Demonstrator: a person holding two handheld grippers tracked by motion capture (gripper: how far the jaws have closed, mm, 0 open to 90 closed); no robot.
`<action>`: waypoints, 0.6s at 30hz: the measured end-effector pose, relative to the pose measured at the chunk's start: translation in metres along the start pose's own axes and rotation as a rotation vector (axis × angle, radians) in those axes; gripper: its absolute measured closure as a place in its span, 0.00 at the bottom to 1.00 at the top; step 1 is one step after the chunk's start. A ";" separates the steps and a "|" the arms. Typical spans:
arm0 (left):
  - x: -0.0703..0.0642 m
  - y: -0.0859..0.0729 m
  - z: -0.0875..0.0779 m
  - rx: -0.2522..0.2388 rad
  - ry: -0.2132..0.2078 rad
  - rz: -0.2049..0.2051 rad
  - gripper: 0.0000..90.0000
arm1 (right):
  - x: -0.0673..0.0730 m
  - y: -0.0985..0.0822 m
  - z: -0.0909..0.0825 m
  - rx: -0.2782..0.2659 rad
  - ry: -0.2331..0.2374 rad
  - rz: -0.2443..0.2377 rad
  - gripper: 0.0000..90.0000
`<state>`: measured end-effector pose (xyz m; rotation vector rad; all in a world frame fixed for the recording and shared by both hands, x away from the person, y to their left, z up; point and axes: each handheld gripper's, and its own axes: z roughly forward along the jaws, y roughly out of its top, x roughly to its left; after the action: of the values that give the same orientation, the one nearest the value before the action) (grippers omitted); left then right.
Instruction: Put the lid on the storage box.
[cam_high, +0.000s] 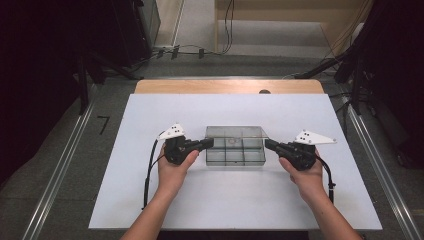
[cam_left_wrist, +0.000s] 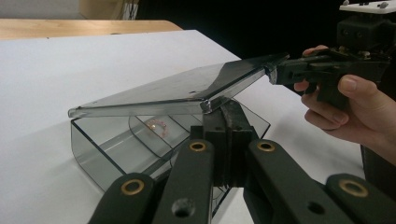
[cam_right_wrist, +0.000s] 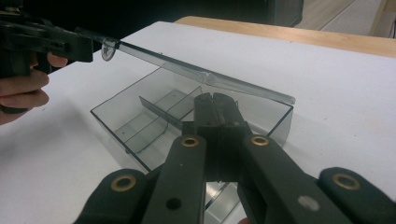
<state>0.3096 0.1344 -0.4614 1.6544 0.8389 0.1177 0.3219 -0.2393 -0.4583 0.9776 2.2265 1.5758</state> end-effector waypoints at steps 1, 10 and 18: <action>0.000 -0.001 0.000 -0.002 -0.001 -0.001 1.00 | 0.000 -0.001 0.000 0.000 0.000 0.000 0.97; -0.002 -0.007 -0.002 0.003 -0.002 0.000 1.00 | 0.002 -0.008 -0.002 0.009 0.000 -0.001 0.97; -0.004 -0.012 -0.002 0.006 0.001 0.007 1.00 | 0.005 -0.014 -0.001 0.013 0.007 -0.001 0.97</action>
<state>0.3000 0.1339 -0.4696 1.6635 0.8347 0.1213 0.3125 -0.2399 -0.4698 0.9761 2.2444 1.5679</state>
